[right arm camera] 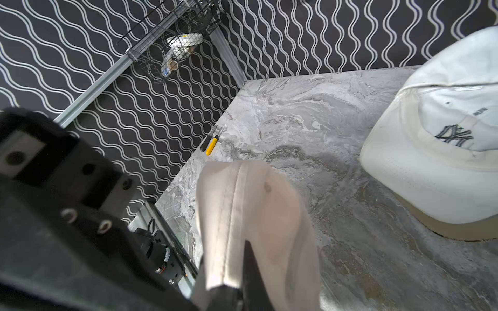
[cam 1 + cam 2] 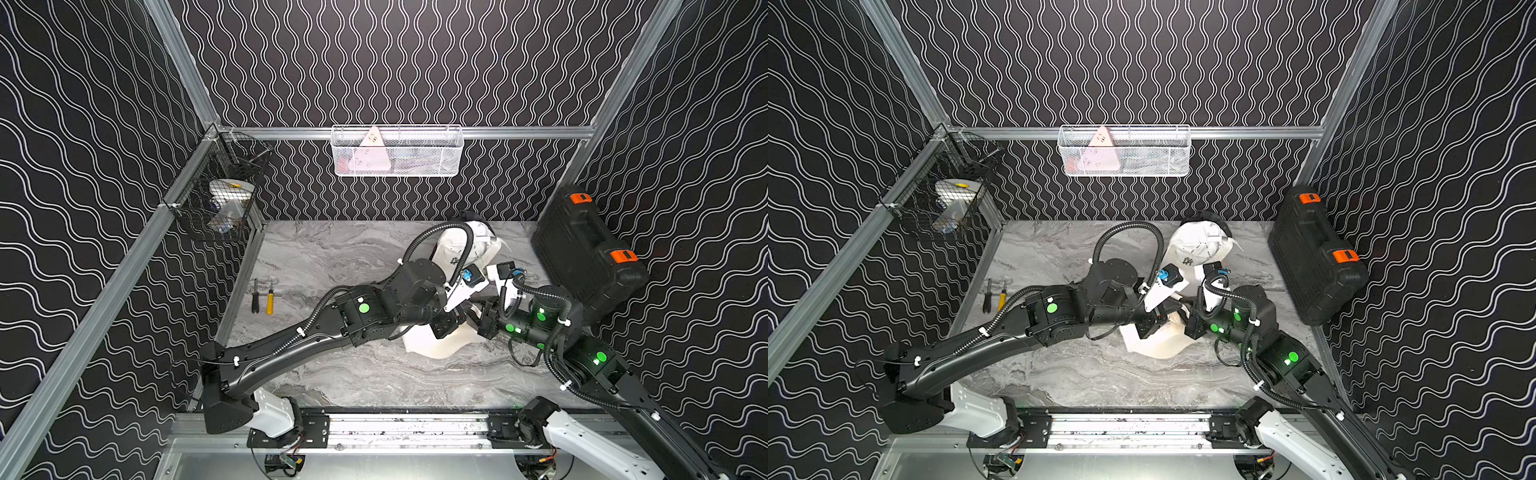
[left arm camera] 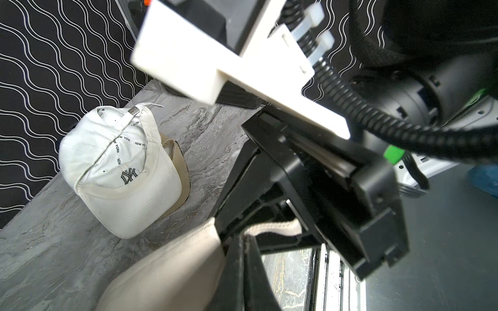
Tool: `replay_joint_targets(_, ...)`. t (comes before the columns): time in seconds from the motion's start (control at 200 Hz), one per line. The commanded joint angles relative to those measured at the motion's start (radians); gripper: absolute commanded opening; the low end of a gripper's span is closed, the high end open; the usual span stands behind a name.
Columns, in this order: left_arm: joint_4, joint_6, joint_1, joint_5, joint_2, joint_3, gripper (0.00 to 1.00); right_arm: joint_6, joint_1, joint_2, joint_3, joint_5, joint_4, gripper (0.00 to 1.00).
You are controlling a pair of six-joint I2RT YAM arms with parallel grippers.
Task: Open the adjustable buckle of the baseball cap
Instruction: Pull the adjustable strap on the baseball cap.
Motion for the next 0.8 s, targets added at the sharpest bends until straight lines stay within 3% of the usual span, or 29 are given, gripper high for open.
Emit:
replay_joint_targets(0.0,0.034,-0.004,-0.001,-0.008,-0.020,-0.011,0.00,0.025,0.002,-0.001,0.011,0.046,0.003,0.00)
replay_joint_targets(0.796,0.035,-0.041,0.004,-0.233,-0.217,-0.231,0.00,0.039,0.000,-0.006,0.084,0.183,-0.077,0.00)
